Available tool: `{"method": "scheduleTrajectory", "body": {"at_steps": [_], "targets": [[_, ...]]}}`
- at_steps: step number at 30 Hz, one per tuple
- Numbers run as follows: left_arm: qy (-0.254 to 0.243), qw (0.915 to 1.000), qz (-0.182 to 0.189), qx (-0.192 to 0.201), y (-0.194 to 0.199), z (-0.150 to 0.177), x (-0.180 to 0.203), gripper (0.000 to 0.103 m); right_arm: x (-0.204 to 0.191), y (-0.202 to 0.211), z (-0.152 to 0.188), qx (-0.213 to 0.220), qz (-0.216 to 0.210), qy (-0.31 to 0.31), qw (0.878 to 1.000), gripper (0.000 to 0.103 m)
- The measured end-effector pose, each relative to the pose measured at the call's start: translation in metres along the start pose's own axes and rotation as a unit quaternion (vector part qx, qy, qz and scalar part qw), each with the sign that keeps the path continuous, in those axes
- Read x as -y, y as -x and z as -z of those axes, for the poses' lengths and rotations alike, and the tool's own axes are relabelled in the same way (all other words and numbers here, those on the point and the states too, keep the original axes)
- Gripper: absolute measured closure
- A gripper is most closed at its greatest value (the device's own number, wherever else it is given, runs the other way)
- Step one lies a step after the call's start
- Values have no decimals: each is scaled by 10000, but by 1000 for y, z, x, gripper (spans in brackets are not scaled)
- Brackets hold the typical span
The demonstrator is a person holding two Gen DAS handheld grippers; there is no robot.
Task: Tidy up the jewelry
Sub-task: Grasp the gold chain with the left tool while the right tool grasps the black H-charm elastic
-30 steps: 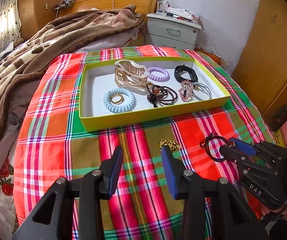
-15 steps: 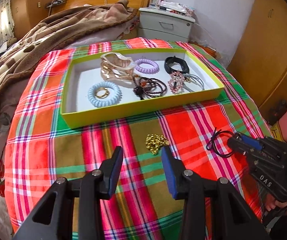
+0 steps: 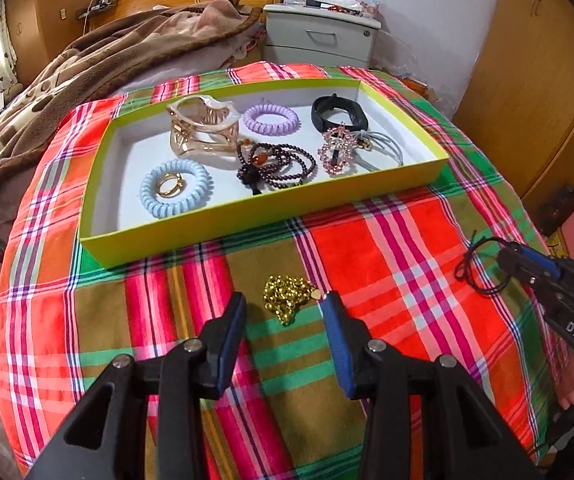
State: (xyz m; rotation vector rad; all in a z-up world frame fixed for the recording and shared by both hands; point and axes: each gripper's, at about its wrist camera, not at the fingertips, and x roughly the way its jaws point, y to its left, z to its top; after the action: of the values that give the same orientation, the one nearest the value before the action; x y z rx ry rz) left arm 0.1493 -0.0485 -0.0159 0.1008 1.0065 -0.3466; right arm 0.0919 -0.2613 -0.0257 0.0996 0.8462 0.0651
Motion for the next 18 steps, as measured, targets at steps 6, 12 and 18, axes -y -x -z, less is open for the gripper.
{"method": "scheduleTrajectory", "body": {"at_steps": [6,12,18], "targets": [[-117,9999,-102,13,-5,-1,5,61,1,-1,0,10,-28,-4,10000,85],[-166,9998,-120,35,-6,-2,5,61,1,-1,0,4,-34,-8,10000,85],[-211,9996,-144,101,-7,-2,7,63,0,-3,-1,-7,-52,7,10000,85]]}}
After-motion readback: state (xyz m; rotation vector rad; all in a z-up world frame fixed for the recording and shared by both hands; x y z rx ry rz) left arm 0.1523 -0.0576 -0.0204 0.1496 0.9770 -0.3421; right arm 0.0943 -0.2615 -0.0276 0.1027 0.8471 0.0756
